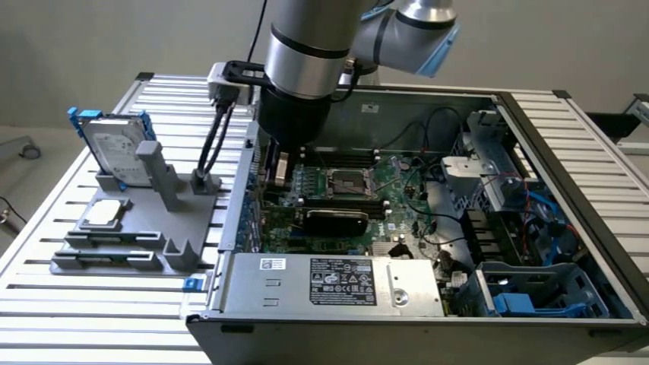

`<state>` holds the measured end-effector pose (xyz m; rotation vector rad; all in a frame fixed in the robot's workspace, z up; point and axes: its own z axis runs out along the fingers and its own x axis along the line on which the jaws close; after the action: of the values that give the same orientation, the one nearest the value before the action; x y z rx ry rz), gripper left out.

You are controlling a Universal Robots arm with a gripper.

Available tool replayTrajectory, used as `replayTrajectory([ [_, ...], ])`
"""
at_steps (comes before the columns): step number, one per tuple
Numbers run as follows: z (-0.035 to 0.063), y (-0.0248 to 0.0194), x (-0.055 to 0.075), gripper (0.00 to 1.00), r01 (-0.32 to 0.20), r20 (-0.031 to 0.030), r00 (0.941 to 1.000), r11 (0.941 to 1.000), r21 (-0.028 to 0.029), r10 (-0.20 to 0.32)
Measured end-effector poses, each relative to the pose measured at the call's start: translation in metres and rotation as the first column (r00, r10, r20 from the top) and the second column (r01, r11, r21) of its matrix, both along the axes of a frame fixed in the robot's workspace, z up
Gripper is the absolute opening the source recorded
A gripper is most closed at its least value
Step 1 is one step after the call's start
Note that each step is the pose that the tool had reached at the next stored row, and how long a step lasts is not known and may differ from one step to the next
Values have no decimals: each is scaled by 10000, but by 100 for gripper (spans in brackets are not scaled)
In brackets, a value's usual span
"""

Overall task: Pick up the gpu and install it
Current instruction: 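Press down on the gpu until it lock into place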

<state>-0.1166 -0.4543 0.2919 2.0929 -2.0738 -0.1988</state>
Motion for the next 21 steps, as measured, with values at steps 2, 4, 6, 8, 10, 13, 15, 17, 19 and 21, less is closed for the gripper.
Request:
replayTrajectory([
  [2, 6, 5, -4, 11, 0, -55, 10000, 10000, -77, -1],
  [4, 13, 8, -4, 11, -1, -91, 10000, 9998, -176, 0],
  [6, 17, 12, -4, 11, -1, -113, 9999, 9996, -272, -2],
  [8, 19, 22, -4, 11, -1, -119, 9999, 9995, -323, -2],
  [10, 19, 40, -4, 11, -2, -119, 9999, 9995, -326, -2],
  [13, 19, 65, -4, 11, -2, -119, 9999, 9995, -327, -2],
  [15, 19, 72, -7, 11, -2, -119, 9999, 9995, -326, -2],
  [17, 20, 72, -8, 11, -4, -128, 9999, 9995, -328, -1],
  [19, 19, 73, -11, 11, -2, -133, 9999, 9995, -327, -2],
  [21, 19, 74, -13, 11, -2, -134, 9999, 9995, -328, -2],
])
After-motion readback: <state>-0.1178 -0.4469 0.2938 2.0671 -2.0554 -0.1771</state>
